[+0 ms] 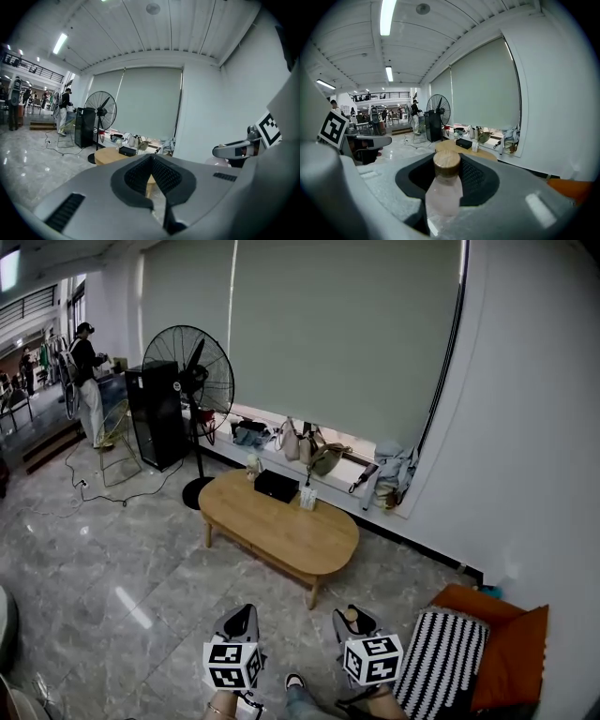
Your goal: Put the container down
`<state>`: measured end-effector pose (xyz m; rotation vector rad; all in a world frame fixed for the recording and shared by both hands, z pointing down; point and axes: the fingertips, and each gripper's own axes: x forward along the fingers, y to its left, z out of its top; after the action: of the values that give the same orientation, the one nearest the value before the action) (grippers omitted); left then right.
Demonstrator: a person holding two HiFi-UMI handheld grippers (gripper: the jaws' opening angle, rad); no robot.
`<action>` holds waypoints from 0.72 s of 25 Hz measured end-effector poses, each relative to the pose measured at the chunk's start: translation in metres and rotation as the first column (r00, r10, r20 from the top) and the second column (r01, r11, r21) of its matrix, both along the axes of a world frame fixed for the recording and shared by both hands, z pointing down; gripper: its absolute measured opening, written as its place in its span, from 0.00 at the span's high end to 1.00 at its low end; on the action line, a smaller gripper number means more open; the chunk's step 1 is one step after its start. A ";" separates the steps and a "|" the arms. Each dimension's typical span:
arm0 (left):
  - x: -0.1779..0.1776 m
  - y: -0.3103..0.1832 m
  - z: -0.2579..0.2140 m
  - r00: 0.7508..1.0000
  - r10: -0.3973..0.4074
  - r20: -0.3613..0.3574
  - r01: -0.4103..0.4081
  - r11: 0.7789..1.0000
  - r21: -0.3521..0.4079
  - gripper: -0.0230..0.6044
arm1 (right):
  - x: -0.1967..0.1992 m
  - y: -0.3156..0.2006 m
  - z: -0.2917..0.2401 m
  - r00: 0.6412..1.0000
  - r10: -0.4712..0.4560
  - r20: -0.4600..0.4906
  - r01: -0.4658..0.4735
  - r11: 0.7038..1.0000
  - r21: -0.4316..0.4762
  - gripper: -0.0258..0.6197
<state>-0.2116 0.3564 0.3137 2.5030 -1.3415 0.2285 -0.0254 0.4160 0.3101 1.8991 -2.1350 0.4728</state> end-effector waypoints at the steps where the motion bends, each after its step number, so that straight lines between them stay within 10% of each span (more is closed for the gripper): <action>1: 0.003 -0.008 -0.001 1.000 -0.002 0.003 0.002 1.000 0.004 0.97 | 0.003 -0.008 0.000 1.000 -0.004 0.001 0.004 1.000 0.000 0.75; 18: 0.059 -0.128 -0.023 0.996 -0.066 0.058 0.064 0.997 0.040 0.97 | 0.070 -0.143 -0.007 0.998 -0.065 0.017 0.065 0.998 0.010 0.75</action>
<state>-0.1528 0.2283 0.2909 2.4967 -1.4608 0.2675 0.0443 0.2734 0.3029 1.8308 -2.2065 0.4682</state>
